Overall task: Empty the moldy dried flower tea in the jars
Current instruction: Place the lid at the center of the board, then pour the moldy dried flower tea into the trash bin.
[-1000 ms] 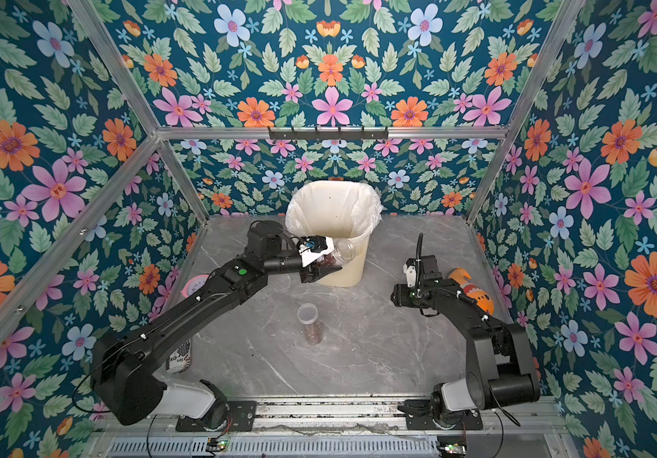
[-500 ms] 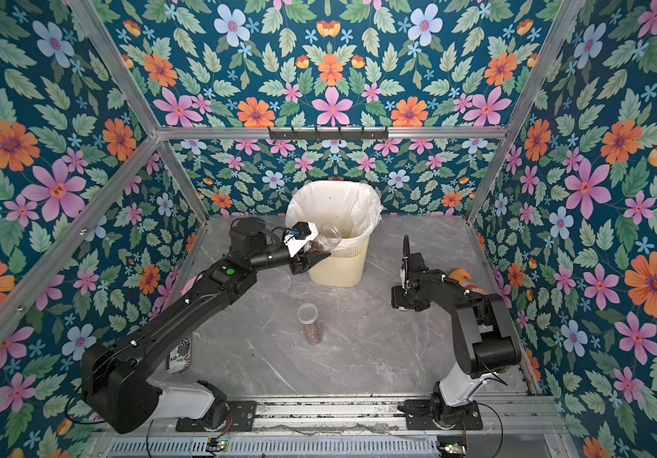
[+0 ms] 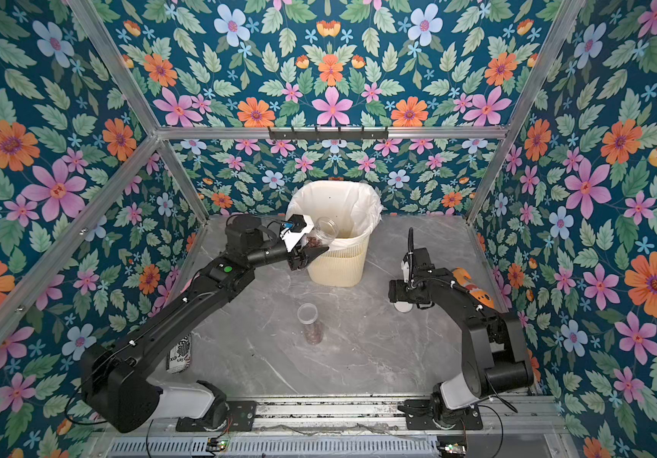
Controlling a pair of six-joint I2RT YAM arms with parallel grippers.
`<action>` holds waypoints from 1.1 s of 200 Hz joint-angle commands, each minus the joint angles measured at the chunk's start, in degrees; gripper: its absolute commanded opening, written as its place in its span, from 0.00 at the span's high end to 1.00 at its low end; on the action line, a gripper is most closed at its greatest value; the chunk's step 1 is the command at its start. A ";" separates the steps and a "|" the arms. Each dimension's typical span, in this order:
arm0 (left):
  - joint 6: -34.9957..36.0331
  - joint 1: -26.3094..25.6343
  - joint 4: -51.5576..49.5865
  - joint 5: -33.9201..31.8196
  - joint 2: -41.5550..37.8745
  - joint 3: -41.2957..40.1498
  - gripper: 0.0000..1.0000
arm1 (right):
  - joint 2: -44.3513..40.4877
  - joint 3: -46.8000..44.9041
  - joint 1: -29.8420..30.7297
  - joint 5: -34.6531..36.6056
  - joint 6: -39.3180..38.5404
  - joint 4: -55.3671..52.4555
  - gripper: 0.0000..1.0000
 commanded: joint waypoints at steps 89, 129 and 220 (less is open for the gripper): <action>-33.71 -2.55 7.39 -8.58 10.69 21.57 0.52 | -17.64 16.57 0.19 -26.06 3.29 -4.86 0.16; -50.15 -2.79 13.85 -13.55 17.65 27.55 0.52 | -19.36 18.48 0.20 -33.69 12.81 8.24 0.09; -64.76 -8.08 20.81 -26.75 22.31 29.33 0.52 | -7.41 25.25 1.48 -46.03 27.80 27.35 0.10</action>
